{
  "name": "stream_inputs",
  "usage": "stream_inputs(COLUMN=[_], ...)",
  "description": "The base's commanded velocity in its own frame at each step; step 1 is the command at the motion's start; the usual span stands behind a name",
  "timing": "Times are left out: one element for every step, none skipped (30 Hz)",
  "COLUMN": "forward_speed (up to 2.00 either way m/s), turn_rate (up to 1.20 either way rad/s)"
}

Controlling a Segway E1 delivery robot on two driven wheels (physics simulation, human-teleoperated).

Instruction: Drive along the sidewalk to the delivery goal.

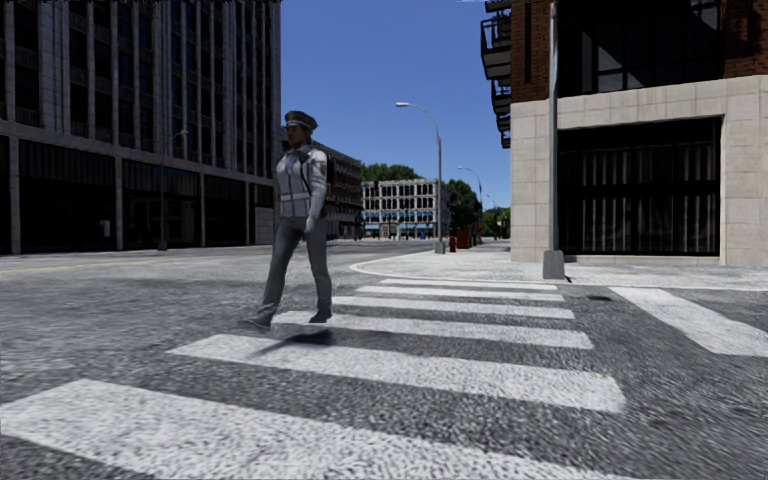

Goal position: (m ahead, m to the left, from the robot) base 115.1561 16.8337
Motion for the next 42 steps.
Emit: stream_inputs(forward_speed=[1.1, 1.1, 1.1, 1.1, 1.1, 1.1, 1.1, 1.1, 1.1, 1.1, 1.1, 1.1, 1.1, 1.1, 1.1, 1.11, 1.11, 1.2, 2.0, 2.0, 2.0, 2.0, 2.0, 2.0, 2.0, 2.0, 2.0, 2.0, 2.0, 2.0, 2.0, 2.0, 2.0, 2.0, 2.0, 2.0, 2.0, 2.0, 2.0, 2.0, 2.0, 2.0], turn_rate=[-0.57, -0.57, -0.55, -0.49, -0.41, -0.35, -0.35, -0.32, -0.31, -0.31, -0.31, -0.31, -0.31, -0.31, -0.31, -0.31, -0.31, -0.31, -0.31, -0.31, -0.3, -0.3, -0.26, -0.22, -0.2, -0.17, -0.17, -0.15, -0.14, -0.13, -0.13, -0.12, -0.12, -0.08, 0.0, 0.0, 0.0, 0.0, 0.0, 0.0, 0.0, 0.0])
